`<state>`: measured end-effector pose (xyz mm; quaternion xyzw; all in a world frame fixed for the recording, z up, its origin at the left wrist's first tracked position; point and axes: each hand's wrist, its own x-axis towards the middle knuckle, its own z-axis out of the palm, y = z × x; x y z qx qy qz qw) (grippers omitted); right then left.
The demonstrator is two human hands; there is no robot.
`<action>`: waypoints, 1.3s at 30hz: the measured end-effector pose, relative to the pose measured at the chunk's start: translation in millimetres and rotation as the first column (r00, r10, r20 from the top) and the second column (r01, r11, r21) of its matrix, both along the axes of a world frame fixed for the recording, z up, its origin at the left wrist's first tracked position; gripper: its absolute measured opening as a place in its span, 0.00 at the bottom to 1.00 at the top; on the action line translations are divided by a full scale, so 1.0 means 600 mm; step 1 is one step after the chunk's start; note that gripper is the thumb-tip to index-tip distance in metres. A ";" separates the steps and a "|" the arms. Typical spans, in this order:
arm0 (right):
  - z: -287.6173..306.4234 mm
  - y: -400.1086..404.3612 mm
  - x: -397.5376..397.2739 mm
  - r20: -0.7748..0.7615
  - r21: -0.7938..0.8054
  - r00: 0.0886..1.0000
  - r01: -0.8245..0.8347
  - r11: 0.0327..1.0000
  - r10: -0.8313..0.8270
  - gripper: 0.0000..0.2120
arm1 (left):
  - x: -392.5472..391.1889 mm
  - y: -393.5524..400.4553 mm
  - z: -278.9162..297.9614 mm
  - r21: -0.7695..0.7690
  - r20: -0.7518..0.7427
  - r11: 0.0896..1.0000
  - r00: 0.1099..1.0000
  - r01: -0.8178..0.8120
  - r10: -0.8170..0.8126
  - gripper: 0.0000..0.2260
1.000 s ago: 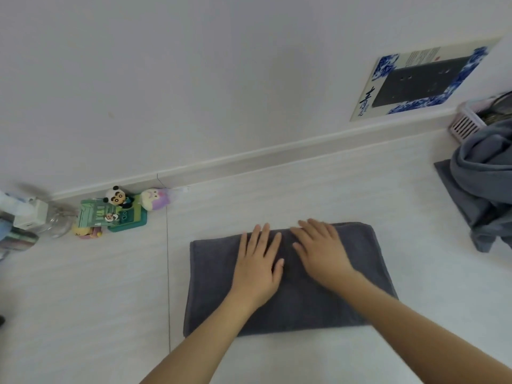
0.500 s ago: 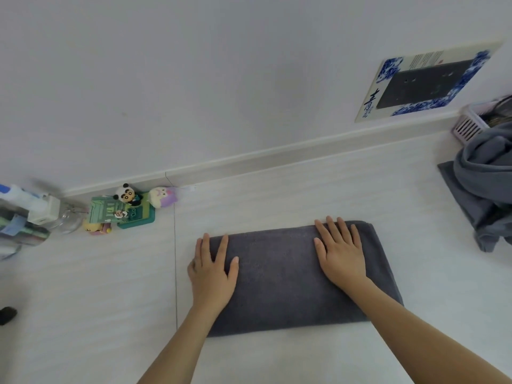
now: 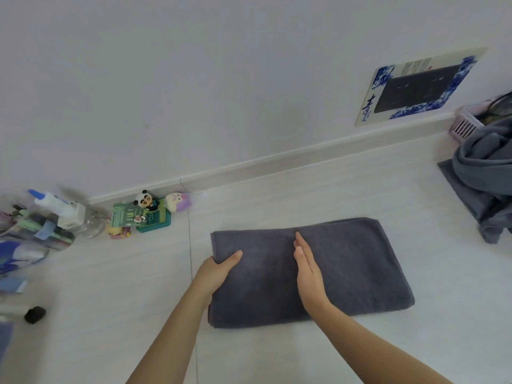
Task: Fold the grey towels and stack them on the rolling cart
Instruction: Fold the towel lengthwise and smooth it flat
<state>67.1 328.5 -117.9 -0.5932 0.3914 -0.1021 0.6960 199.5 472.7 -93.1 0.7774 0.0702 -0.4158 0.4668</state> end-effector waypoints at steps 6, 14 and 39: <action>-0.011 -0.002 -0.003 0.028 0.035 0.999 0.045 0.998 -0.046 0.20 | -0.021 -0.029 0.076 -0.155 0.141 0.961 0.968 0.231 -0.210 0.20; 0.024 -0.060 -0.020 0.071 0.300 0.997 0.018 0.954 -0.041 0.26 | -0.075 -0.134 0.134 0.074 0.378 0.961 0.885 0.266 -0.274 0.24; 0.001 -0.339 -0.202 -0.145 0.270 0.958 -0.202 0.941 0.248 0.31 | -0.293 -0.426 0.014 0.103 0.315 0.955 0.901 0.279 -0.297 0.15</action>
